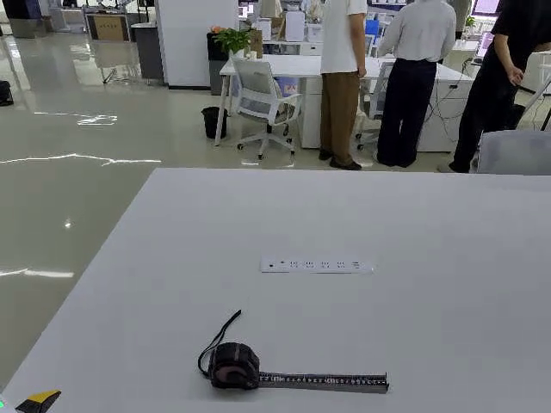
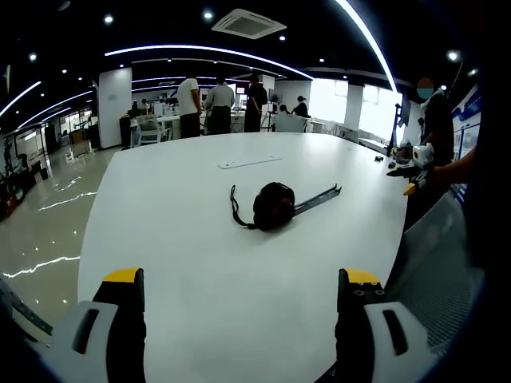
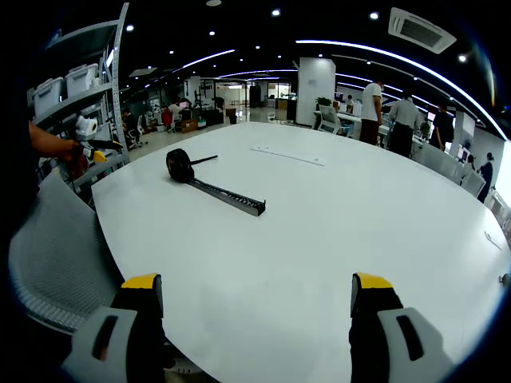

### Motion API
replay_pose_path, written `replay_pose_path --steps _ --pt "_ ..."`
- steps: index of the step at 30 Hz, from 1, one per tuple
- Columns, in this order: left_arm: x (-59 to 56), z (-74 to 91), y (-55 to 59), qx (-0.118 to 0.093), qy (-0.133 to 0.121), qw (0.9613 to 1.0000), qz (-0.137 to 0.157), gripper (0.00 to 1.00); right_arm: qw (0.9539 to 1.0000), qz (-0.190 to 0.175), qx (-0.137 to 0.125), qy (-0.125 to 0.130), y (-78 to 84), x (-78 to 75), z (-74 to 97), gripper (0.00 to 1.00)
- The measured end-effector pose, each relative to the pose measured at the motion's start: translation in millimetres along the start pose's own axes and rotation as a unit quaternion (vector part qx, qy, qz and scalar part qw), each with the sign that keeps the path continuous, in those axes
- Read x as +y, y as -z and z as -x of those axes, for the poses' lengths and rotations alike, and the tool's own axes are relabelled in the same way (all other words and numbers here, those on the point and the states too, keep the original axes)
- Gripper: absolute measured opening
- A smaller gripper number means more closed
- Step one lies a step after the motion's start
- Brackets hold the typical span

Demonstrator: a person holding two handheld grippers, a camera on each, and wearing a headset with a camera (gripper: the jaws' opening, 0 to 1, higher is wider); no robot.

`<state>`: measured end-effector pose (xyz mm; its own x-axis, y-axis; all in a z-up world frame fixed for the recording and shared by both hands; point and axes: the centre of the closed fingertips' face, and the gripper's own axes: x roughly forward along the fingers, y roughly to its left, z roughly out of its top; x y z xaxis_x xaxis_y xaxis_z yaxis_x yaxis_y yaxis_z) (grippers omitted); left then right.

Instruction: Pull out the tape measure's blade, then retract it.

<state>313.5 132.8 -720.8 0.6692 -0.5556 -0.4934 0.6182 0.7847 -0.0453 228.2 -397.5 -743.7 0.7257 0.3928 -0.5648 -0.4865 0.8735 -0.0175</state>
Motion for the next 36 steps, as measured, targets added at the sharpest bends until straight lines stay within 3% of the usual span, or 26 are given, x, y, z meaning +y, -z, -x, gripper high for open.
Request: replay_pose_path --steps 8,15,22,27,33,36 --pt "0.8 -5.0 -0.8 0.004 0.007 1.0 -0.005 0.99 1.0 0.003 -0.005 0.002 -4.4 -2.1 -4.1 1.0" --pt "2.6 -13.7 -8.8 0.004 0.009 0.9999 -0.007 0.99 0.9999 0.006 -0.011 -0.001 -12.0 -4.2 -12.0 1.0" --pt "-4.6 -27.2 -26.7 0.008 0.032 0.999 -0.03 0.99 0.9997 0.024 -0.002 -0.01 -18.5 -11.6 -19.4 1.0" --pt "-3.5 -36.5 -39.3 0.003 0.04 0.9984 -0.04 0.99 0.9994 0.033 -0.001 -0.015 -23.9 -17.0 -25.4 0.99" --pt "-1.9 -49.7 -48.9 0.016 0.056 0.9964 -0.062 0.99 0.9986 0.046 -0.001 -0.027 -34.9 -18.3 -33.0 0.97" --pt "-3.1 -57.7 -60.2 0.015 0.068 0.9949 -0.072 0.99 0.9978 0.056 -0.002 -0.035 -42.2 -18.1 -38.4 0.96"
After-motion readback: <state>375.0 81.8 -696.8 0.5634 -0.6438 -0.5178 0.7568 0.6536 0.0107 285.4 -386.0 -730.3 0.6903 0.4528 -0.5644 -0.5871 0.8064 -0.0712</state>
